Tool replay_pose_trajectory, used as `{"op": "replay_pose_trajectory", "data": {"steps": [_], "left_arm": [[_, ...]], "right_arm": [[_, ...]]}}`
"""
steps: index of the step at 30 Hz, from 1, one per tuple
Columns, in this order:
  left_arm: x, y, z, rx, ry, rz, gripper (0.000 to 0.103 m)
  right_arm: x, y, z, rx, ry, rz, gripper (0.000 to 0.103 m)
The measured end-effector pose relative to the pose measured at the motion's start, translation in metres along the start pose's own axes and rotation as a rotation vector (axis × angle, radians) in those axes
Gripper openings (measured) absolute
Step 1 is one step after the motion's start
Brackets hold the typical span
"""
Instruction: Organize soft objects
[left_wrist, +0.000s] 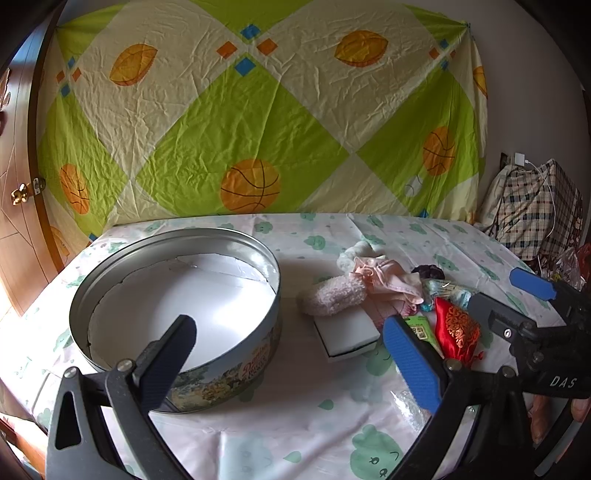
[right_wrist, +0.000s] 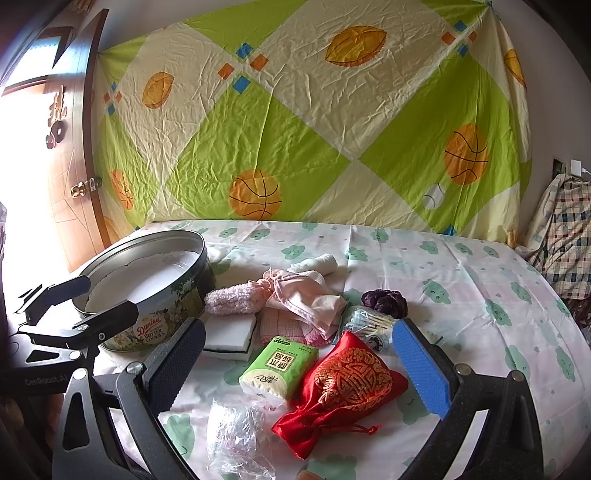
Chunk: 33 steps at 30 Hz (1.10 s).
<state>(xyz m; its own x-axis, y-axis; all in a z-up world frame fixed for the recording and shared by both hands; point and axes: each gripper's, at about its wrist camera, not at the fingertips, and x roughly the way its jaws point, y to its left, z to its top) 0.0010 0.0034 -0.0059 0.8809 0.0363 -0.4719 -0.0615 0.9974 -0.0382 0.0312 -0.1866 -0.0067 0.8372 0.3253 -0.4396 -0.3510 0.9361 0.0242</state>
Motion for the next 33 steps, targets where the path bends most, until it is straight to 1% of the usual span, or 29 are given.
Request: {"op": "replay_pose_trajectory", "data": {"steps": [14, 33], "left_arm": [[0.001, 0.001, -0.011, 0.01, 0.003, -0.002, 0.103], [0.008, -0.013, -0.01, 0.039, 0.036, -0.003, 0.103]], "right_arm": [[0.0, -0.005, -0.003, 0.021, 0.006, 0.0, 0.102], [0.003, -0.025, -0.012, 0.062, 0.024, -0.015, 0.102]]}}
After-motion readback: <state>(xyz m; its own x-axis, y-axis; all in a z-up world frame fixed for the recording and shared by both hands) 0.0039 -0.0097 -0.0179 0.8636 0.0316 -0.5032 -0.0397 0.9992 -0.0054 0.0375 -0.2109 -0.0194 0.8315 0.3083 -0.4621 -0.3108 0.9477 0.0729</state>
